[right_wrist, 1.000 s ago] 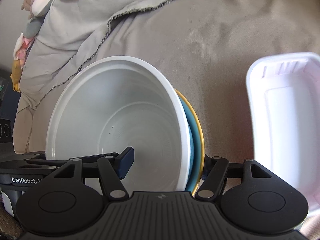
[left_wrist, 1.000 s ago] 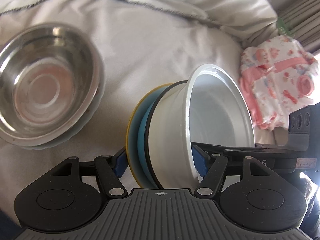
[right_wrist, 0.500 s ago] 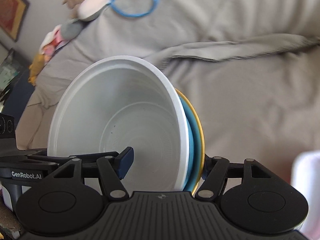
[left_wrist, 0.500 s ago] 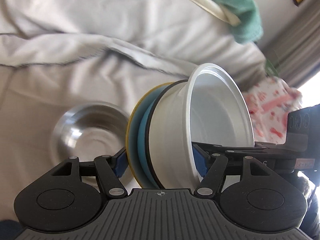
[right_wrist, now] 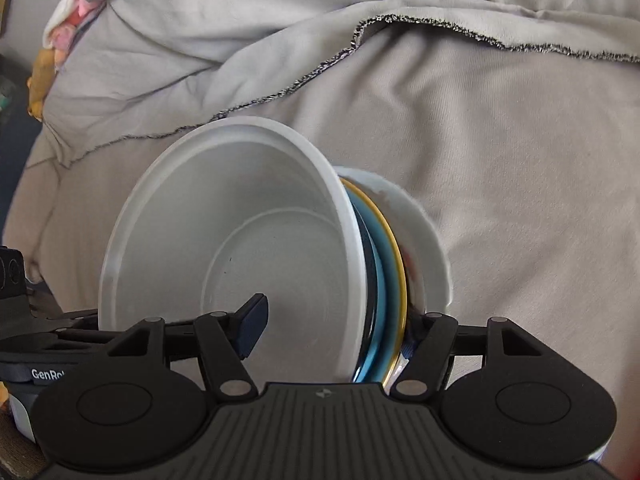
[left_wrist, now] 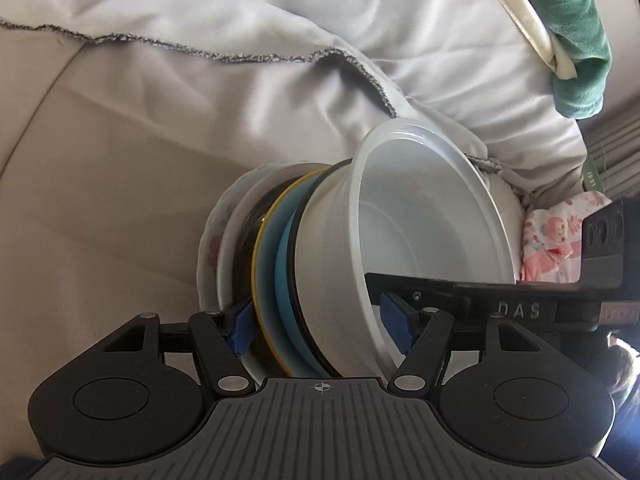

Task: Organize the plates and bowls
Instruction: 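Open both grippers and release the stack on the steel bowl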

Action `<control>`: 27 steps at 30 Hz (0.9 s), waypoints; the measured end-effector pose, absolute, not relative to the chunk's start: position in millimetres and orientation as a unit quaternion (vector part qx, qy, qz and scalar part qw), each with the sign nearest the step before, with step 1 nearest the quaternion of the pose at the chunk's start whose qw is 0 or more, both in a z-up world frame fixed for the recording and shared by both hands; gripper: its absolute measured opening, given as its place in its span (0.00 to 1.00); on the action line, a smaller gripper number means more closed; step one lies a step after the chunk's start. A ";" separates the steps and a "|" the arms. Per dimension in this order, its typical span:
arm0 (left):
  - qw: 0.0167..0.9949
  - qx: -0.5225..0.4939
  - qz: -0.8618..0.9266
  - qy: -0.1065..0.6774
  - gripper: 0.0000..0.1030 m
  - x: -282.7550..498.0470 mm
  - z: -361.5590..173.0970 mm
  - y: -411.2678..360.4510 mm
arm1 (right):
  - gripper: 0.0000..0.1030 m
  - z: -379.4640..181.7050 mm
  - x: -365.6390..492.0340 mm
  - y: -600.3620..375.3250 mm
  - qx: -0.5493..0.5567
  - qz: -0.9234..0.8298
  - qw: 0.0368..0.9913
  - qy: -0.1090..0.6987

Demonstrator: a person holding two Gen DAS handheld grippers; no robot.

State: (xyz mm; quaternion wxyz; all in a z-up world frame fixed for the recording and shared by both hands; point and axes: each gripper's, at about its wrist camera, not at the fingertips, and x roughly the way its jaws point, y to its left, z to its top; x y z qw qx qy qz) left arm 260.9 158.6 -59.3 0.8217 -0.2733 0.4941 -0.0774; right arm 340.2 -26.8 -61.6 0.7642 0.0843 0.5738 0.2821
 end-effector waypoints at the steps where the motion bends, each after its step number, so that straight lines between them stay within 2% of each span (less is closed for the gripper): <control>1: 0.827 -0.264 -0.076 0.491 0.67 259.1 -58.0 157.1 | 0.64 -61.4 341.3 -27.4 0.088 0.276 0.765 0.575; 8: 0.827 -0.272 -0.076 0.486 0.62 254.8 -57.5 162.7 | 0.63 -58.1 339.3 -35.0 0.088 0.272 0.760 0.584; 21: 0.838 -0.241 -0.059 0.486 0.62 254.8 -46.3 156.5 | 0.63 -49.0 331.3 -51.3 0.102 0.276 0.770 0.566; 27: 0.856 -0.217 -0.046 0.467 0.62 252.5 -29.1 154.6 | 0.62 -27.6 320.2 -50.5 0.065 0.283 0.805 0.517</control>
